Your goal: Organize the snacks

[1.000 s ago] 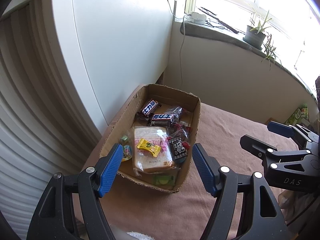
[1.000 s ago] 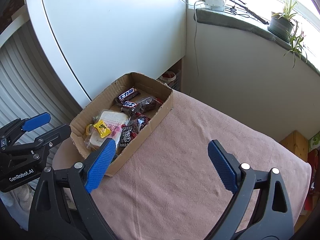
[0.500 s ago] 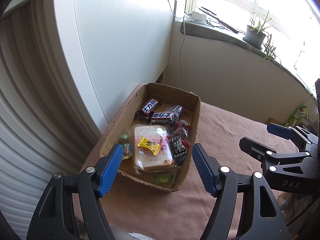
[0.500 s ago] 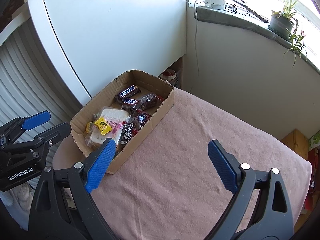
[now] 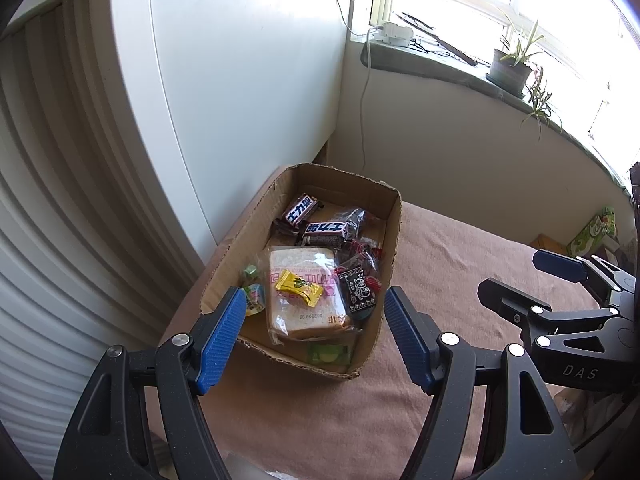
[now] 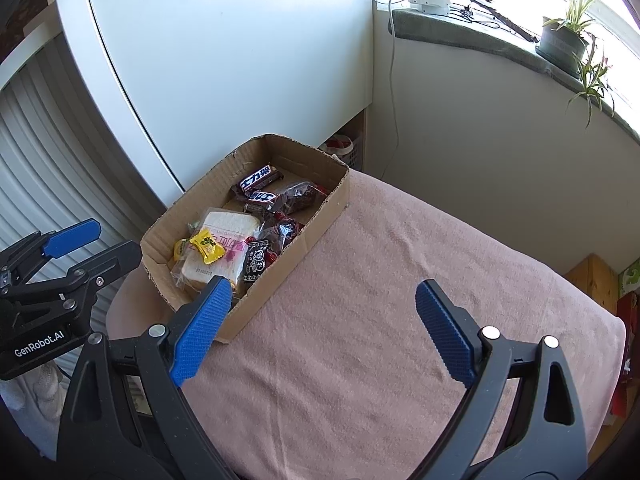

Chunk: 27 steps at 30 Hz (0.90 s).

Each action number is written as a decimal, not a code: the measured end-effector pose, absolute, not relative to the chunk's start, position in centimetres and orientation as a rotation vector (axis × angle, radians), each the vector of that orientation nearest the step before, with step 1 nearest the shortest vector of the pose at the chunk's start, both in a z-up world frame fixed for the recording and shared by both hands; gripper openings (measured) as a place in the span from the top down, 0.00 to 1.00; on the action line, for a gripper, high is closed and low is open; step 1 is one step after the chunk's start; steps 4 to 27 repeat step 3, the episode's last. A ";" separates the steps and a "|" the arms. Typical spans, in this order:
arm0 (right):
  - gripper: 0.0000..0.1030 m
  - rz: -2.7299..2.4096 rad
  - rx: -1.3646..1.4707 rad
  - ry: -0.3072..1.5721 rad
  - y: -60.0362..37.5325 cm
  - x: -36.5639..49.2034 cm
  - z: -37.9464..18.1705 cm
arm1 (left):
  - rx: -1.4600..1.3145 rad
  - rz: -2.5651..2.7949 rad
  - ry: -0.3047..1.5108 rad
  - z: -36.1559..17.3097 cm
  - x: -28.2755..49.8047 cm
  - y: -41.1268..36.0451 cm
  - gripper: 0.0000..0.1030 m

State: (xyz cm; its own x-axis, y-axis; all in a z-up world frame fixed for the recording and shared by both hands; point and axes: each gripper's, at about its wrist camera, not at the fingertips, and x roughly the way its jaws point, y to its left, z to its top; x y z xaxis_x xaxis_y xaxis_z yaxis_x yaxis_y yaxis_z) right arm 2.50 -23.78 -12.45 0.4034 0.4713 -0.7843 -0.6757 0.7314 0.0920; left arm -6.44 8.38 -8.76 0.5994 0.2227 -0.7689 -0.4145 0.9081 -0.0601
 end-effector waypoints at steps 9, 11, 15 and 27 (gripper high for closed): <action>0.07 0.726 -0.251 0.901 -23.9 2.5 -12.7 | -0.241 0.372 0.853 -8.9 -6.5 8.4 0.31; 0.07 0.726 -0.251 0.901 -23.9 2.5 -12.7 | -0.241 0.372 0.853 -8.9 -6.5 8.4 0.31; 0.07 0.726 -0.251 0.901 -23.9 2.5 -12.7 | -0.241 0.372 0.853 -8.9 -6.5 8.4 0.31; 0.07 0.726 -0.251 0.901 -23.9 2.5 -12.7 | -0.241 0.372 0.853 -8.9 -6.5 8.4 0.31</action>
